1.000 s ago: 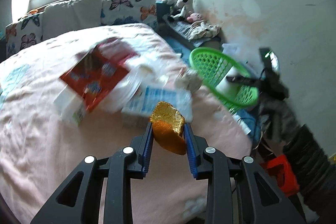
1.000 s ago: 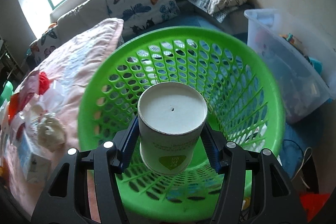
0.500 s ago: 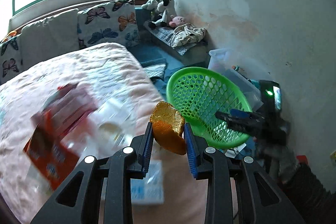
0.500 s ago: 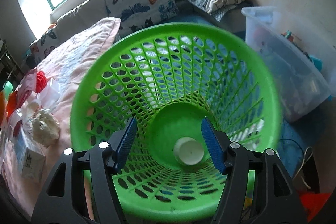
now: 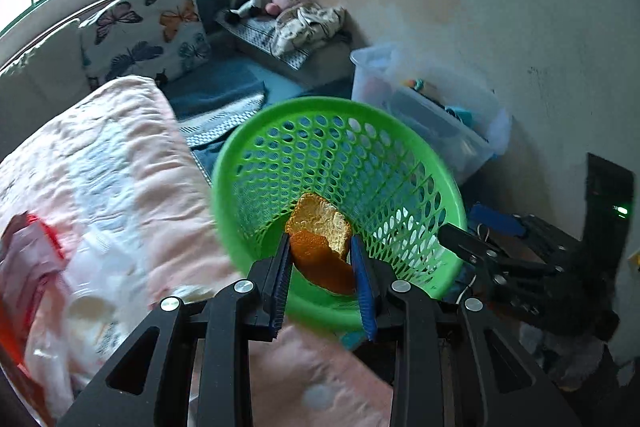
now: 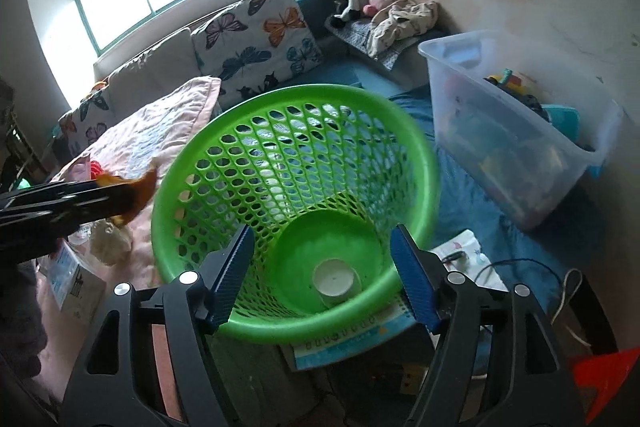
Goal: Collect trash
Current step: 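Open the right gripper to drop the cup while the left gripper drops the bread crust into the basket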
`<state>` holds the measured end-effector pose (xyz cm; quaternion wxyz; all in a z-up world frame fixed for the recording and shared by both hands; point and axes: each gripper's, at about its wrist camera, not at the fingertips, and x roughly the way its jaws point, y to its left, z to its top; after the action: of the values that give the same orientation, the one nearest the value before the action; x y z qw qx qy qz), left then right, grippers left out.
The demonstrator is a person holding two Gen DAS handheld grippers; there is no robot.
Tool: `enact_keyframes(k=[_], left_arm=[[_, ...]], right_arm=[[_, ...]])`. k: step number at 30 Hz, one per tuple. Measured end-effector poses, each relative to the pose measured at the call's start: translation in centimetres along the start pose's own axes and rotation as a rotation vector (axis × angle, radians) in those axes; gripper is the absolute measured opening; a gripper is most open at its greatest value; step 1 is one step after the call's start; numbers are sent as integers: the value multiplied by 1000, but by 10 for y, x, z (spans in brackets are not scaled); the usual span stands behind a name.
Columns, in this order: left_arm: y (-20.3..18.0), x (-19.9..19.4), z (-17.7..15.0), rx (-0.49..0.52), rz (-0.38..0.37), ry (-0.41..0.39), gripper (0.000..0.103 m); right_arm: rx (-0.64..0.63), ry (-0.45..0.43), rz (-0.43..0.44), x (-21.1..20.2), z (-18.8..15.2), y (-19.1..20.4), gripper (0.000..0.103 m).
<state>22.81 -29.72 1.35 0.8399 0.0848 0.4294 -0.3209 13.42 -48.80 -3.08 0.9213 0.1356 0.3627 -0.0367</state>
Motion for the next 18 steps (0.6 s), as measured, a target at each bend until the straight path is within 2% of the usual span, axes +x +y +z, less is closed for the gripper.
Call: enact_keyframes(k=[3, 10, 18], left_arm=[[-7, 16, 2, 8, -7, 29, 30], [-5, 19, 1, -3, 6, 27, 54], [5, -24, -6, -22, 40, -54, 55]], right_arm=[[9, -1, -5, -3, -3, -5, 71], [37, 11, 11, -4, -8, -9, 71], [17, 7, 30, -18, -14, 4, 71]])
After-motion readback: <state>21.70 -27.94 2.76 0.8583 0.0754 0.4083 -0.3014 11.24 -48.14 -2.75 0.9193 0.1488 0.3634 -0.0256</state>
